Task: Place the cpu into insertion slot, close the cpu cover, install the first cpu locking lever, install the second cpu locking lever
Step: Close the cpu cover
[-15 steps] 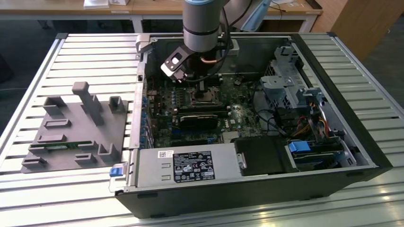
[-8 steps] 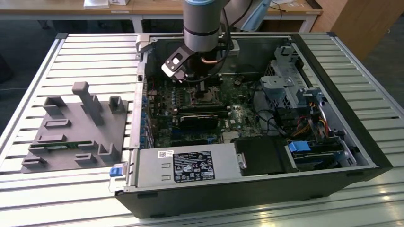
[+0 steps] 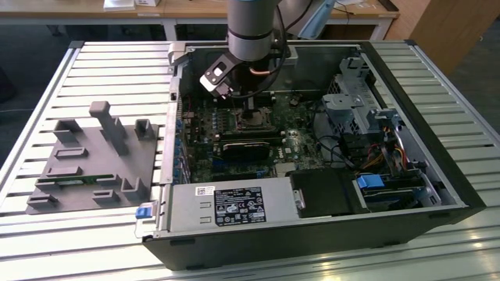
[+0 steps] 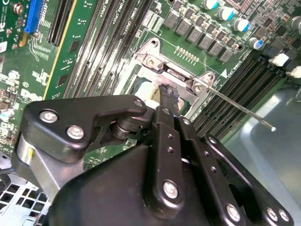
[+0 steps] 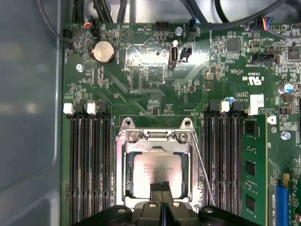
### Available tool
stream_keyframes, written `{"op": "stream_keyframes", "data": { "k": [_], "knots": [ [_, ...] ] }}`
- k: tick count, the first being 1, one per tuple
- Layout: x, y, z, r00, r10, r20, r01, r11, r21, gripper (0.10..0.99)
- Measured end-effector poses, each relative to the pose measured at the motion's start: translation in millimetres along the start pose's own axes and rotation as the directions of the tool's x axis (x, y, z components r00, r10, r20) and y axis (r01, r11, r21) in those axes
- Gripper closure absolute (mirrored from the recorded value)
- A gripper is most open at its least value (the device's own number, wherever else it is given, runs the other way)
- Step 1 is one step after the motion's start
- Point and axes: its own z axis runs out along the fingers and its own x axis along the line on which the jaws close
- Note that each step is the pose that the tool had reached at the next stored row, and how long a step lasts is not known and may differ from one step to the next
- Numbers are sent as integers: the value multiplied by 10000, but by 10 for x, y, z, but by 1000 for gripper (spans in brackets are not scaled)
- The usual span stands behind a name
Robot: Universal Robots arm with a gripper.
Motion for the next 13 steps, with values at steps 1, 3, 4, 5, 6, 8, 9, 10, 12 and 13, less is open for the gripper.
{"op": "stream_keyframes", "data": {
  "k": [1, 3, 4, 5, 6, 8, 9, 10, 12, 13],
  "knots": [
    [0, 11, 0, 10000, 2, 4, -2, 10000, 1, 980],
    [0, 25, 0, 10000, 2, 3, -2, 10000, 1, 980],
    [0, 30, 0, 10000, 2, 2, -2, 10000, 0, 980],
    [0, 35, 0, 10000, 2, 3, -2, 10000, 0, 980],
    [0, 37, 1, 10000, 2, 2, -2, 10000, 0, 980],
    [1, 50, 1, 10000, 2, 3, -2, 10000, 1, 980],
    [1, 56, 1, 10000, 2, 3, -2, 10000, 1, 980],
    [1, 61, 1, 10000, 2, 3, -2, 10000, 1, 980],
    [1, 76, 1, 10000, 3, 3, -3, 10000, 1, 980],
    [1, 86, 2, 10000, 3, 3, -3, 10000, 1, 980]
  ]
}}
